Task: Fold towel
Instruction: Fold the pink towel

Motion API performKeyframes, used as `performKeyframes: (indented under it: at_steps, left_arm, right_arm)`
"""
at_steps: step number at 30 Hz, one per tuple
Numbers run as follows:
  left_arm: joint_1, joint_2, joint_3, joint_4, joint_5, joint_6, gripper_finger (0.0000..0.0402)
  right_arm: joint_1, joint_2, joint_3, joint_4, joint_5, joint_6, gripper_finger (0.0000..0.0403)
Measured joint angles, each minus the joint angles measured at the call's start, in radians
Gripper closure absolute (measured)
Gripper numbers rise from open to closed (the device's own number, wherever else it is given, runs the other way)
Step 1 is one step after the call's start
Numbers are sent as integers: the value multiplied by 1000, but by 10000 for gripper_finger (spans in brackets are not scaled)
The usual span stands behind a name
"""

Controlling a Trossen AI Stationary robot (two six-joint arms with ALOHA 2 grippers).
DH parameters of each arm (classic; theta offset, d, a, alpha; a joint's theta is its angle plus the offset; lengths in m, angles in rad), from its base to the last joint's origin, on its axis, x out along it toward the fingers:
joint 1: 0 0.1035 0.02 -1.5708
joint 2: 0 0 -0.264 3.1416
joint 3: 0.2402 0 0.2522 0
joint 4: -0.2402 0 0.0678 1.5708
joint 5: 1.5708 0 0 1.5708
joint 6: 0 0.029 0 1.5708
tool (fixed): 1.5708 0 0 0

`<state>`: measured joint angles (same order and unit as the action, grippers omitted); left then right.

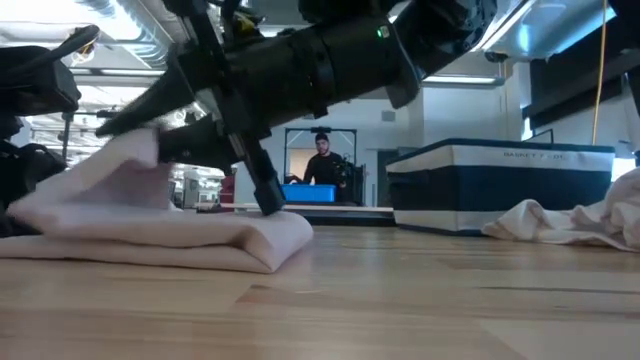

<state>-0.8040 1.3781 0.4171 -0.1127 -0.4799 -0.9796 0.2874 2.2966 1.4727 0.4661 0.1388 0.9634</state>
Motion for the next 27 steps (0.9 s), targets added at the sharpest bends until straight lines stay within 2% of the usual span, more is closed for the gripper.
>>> performKeyframes:
  at_steps: [2, 5, 8, 12, 15, 17, 21, 22, 25, 27]
  left_arm:
    - [0, -2, 5, -10, 11, 2, 251]
    - [1, -21, 41, -81, 89, 19, 251]
    - [0, -66, 100, -218, 207, 10, 251]
    - [-1, -153, 183, -443, 439, -68, 251]
    - [-2, -237, 239, -565, 513, -133, 251]
    - [-2, -291, 254, -576, 458, -140, 251]
    - [-1, -339, 225, -407, 90, -9, 251]
    - [2, -332, 204, -354, 31, 16, 251]
    - [26, -277, 130, -211, -17, 71, 251]
    - [35, -226, 81, -192, -15, 41, 251]
  right_arm:
    - [0, 5, 12, 7, -11, 0, 295]
    - [0, 7, 25, 2, -10, -1, 263]
    - [0, 7, 37, 5, -3, -26, 239]
    - [-2, 7, 42, 4, -6, -102, 221]
    - [-8, 7, 42, -9, -58, -144, 217]
    - [-14, 7, 42, -23, -109, -178, 217]
    - [-15, 7, 42, -65, -185, -260, 217]
    - [-14, 6, 42, -92, -185, -286, 217]
    - [-12, 6, 41, -171, -158, -389, 217]
    - [-7, 10, 41, -213, -103, -457, 217]
